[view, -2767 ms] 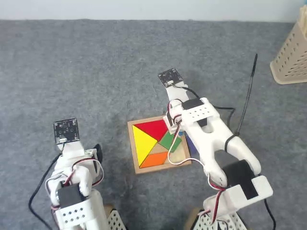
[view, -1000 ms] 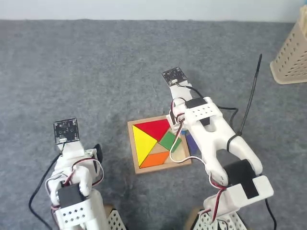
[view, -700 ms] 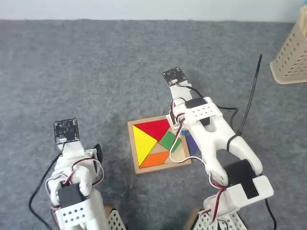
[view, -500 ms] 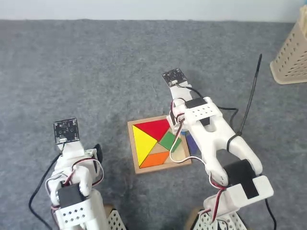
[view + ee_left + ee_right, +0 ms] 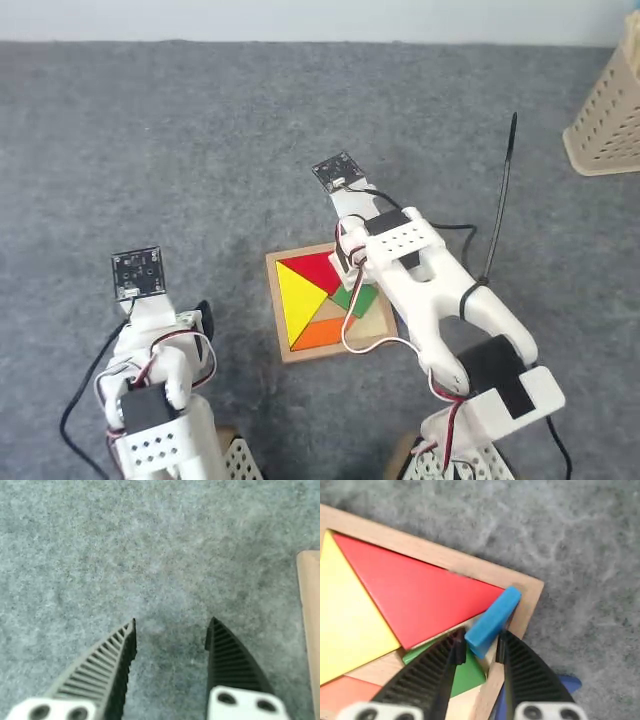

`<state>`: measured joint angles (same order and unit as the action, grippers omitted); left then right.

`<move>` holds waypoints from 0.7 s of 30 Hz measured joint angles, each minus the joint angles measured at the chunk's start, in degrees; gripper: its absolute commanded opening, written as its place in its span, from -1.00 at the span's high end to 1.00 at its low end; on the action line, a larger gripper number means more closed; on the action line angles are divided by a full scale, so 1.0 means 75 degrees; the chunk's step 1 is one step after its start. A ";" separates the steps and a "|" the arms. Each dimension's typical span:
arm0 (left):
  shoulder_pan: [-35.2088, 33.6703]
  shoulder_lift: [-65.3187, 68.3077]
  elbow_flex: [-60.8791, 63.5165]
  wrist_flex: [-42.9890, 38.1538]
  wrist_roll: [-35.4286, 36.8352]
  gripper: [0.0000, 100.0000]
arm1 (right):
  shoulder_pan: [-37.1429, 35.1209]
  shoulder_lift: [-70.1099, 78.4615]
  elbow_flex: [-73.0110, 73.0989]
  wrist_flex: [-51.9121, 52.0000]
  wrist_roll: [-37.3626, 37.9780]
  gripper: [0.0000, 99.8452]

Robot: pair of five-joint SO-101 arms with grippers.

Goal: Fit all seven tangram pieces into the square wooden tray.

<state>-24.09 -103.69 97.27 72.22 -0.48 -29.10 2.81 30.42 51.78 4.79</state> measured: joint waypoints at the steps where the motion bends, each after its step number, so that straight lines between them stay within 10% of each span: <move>1: 0.0000 0.0000 0.0000 0.0000 0.0000 0.57 | 0.0000 0.0000 0.0000 0.0000 0.0000 0.79; 21: -0.0012 0.0000 0.0000 0.0000 0.0000 0.57 | -0.0047 -0.1114 0.0527 0.0117 0.0000 0.79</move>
<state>-24.18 -103.69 97.27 72.22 -0.48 -29.45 -5.54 34.37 52.66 4.79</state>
